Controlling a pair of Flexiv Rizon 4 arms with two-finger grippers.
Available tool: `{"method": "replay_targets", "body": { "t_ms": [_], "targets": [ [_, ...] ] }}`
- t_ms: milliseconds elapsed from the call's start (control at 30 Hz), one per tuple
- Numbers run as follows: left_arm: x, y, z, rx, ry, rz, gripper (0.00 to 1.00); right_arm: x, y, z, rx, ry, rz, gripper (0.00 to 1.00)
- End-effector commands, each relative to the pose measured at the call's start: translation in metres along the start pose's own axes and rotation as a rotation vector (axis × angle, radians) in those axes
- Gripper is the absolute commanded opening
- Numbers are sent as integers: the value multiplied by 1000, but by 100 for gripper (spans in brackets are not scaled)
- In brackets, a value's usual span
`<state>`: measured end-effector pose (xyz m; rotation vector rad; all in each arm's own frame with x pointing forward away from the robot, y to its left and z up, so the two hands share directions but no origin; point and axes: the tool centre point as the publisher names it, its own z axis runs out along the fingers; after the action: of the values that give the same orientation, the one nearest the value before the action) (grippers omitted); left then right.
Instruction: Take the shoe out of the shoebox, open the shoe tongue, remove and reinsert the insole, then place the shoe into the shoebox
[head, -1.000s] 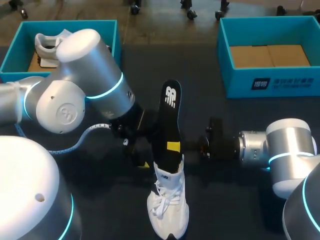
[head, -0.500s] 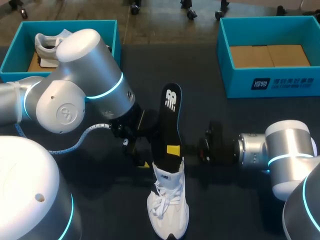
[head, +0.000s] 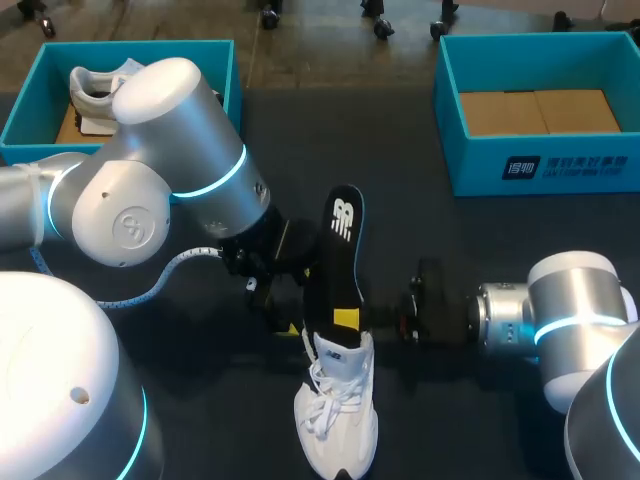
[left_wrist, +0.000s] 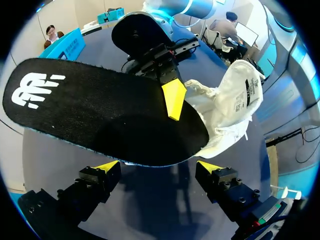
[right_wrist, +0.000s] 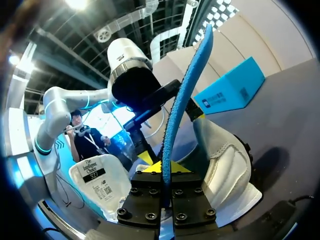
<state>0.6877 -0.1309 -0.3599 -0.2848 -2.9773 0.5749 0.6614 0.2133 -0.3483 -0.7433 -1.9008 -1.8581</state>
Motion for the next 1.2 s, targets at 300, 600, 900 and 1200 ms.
{"method": "replay_targets", "body": {
  "t_ms": [300,600,900,1200],
  "targets": [
    [1,1,-1,0,-3,1,100,4,-14,0,46,11,13,0],
    [1,1,-1,0,-3,1,100,8,-6,0,45,47,-16,8],
    [1,1,-1,0,-3,1,100,8,2,-1,50,75,-33,24],
    [1,1,-1,0,-3,1,100,8,12,4,66,93,-53,23]
  ]
}}
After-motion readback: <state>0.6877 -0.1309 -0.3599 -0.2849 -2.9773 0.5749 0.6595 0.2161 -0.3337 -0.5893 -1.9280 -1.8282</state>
